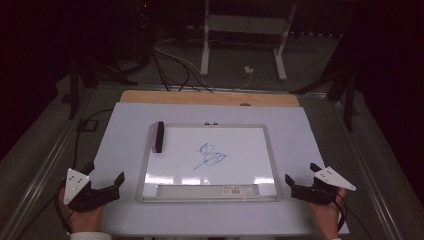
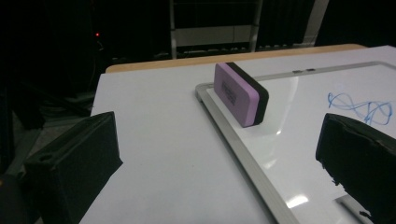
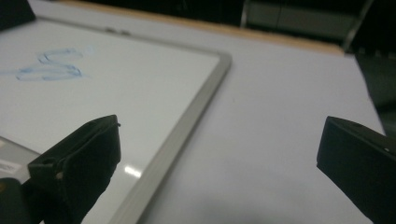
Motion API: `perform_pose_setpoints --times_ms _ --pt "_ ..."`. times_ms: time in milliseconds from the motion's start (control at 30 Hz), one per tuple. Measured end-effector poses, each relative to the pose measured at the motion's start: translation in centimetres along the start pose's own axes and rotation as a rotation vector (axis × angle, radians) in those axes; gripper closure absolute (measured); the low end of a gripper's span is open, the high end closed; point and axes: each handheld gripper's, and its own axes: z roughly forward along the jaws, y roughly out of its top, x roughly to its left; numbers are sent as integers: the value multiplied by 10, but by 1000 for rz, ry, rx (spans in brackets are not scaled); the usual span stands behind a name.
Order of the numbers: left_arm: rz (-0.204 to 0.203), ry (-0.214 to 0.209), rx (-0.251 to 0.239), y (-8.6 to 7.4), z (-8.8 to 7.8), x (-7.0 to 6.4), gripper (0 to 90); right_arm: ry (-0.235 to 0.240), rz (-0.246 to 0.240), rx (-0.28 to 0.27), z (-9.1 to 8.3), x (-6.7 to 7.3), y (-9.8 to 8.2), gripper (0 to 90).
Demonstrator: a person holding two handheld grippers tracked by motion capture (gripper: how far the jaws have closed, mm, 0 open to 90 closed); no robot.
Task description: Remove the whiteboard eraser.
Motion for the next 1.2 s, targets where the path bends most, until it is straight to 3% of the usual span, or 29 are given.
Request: perform_pose_setpoints --times_ms 200,533,833,1200 --pt "-14 2 2 0 -1 1 5 20 25 -9 1 -3 -1 1" --pt "-35 -7 13 2 -1 3 20 17 25 -16 0 -2 -1 1" --pt "-45 11 3 17 -2 7 17 2 49 -24 -5 -4 0 1" --pt "-45 -5 1 32 5 11 11 -6 50 -30 -7 -3 0 1"
